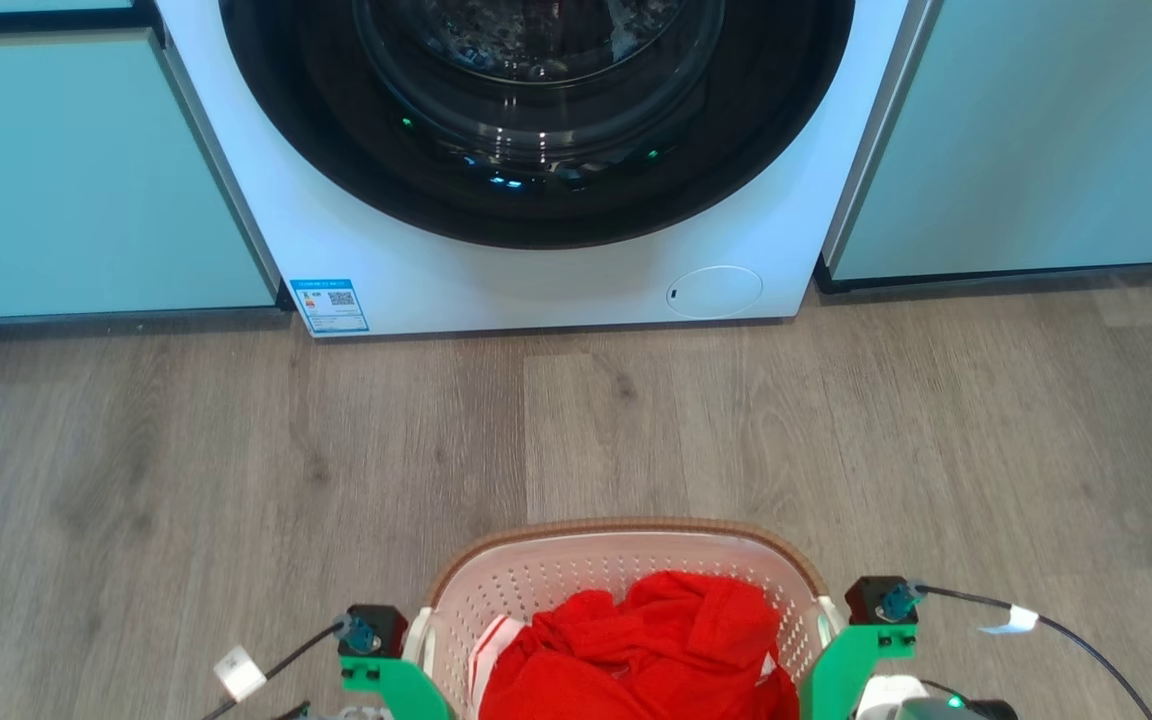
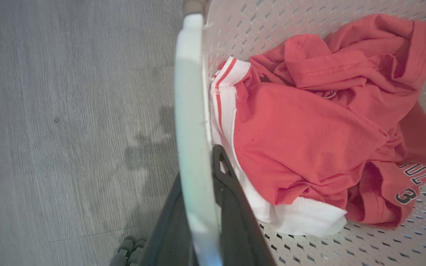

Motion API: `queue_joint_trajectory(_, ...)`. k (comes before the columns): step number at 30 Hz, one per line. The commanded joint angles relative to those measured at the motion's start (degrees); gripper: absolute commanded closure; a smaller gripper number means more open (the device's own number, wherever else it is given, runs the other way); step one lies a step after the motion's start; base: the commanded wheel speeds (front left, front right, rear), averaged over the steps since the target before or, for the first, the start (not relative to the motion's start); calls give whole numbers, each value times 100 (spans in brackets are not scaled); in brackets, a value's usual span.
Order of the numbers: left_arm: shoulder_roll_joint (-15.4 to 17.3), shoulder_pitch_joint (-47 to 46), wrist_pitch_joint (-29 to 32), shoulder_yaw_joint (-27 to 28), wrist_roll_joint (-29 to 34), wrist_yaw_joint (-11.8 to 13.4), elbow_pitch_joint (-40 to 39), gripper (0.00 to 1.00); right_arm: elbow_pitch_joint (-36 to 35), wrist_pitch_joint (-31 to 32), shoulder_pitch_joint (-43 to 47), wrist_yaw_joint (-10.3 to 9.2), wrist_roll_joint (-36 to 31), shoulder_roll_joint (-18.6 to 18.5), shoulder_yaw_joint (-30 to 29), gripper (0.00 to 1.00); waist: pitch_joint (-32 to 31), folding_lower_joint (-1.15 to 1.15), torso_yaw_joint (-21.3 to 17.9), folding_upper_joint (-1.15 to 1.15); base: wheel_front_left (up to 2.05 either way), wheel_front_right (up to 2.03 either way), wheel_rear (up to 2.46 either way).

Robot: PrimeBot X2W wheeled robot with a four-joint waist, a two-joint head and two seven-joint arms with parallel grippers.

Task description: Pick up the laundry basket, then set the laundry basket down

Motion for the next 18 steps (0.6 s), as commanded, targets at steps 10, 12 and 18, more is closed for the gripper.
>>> queue_joint_trajectory(10, 163, -223, -129, -6, -87, 68, 1, 100, -3, -104, -125, 16, 146, -31, 338, 100, 49, 0, -12, 0, 0, 0, 0)
queue_joint_trajectory(12, 163, -235, -134, -21, -104, 69, 2, 100, 3, -120, -153, 16, 171, -31, 375, 100, 71, 0, -15, 0, 0, 0, 0)
queue_joint_trajectory(18, 163, -310, -177, -51, -157, 82, -6, 100, 45, -162, -264, 16, 235, -31, 466, 100, 192, 0, -25, 0, 0, 0, 0)
